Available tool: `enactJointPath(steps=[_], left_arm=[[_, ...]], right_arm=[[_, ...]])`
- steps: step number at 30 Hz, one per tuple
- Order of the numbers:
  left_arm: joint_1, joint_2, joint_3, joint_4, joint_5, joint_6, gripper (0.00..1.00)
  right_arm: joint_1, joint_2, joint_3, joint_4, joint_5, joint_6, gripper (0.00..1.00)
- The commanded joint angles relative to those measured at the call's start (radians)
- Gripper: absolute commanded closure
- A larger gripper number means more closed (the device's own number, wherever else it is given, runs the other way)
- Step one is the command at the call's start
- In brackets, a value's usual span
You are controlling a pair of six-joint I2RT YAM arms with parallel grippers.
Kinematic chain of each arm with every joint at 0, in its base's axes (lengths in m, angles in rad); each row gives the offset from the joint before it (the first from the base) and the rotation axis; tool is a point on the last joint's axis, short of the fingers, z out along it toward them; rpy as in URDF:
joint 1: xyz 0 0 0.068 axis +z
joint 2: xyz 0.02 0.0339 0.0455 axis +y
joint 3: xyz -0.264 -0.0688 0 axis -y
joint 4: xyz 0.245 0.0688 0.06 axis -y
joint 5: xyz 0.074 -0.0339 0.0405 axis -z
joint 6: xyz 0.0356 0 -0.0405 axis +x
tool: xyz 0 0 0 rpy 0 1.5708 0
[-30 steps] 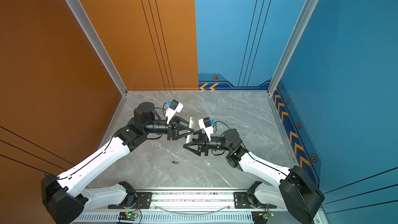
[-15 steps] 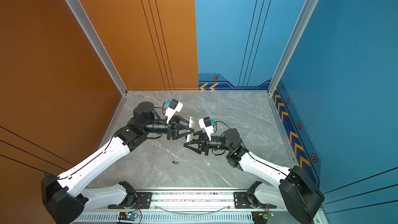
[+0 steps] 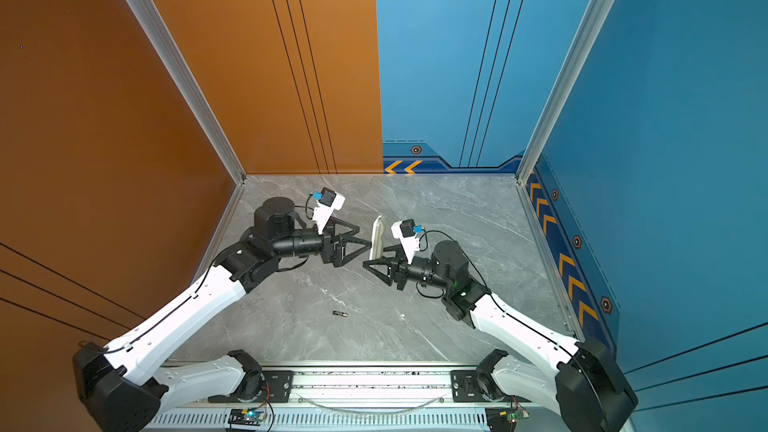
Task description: Load the batteries into the remote control
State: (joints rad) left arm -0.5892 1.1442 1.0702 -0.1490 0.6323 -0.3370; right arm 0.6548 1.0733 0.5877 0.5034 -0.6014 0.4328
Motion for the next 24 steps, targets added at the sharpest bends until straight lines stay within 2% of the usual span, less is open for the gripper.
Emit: enactJointPath(steps=[1, 5, 10, 13, 17, 18, 24], left_arm=[[-0.028, -0.065, 0.027, -0.084, -0.154, 0.041, 0.02], [-0.057, -0.119, 0.004, -0.089, -0.249, 0.033, 0.00], [-0.128, -0.150, 0.003, -0.090, -0.350, 0.040, 0.05], [-0.180, -0.150, 0.002, -0.080, -0.446, 0.036, 0.08], [-0.241, -0.137, -0.019, -0.048, -0.549, 0.038, 0.13], [-0.250, -0.134, -0.026, -0.048, -0.570, 0.038, 0.18], [-0.265, -0.126, -0.093, 0.059, -0.594, 0.011, 0.24]], right_arm=[[0.011, -0.065, 0.038, -0.205, 0.182, -0.126, 1.00], [0.031, -0.087, 0.069, -0.329, 0.282, -0.175, 1.00], [0.104, -0.087, 0.102, -0.447, 0.428, -0.235, 1.00], [0.132, -0.085, 0.109, -0.475, 0.492, -0.251, 1.00], [0.168, -0.078, 0.115, -0.490, 0.539, -0.271, 1.00], [0.173, -0.078, 0.115, -0.491, 0.546, -0.271, 1.00], [0.199, -0.085, 0.113, -0.488, 0.593, -0.272, 1.00]])
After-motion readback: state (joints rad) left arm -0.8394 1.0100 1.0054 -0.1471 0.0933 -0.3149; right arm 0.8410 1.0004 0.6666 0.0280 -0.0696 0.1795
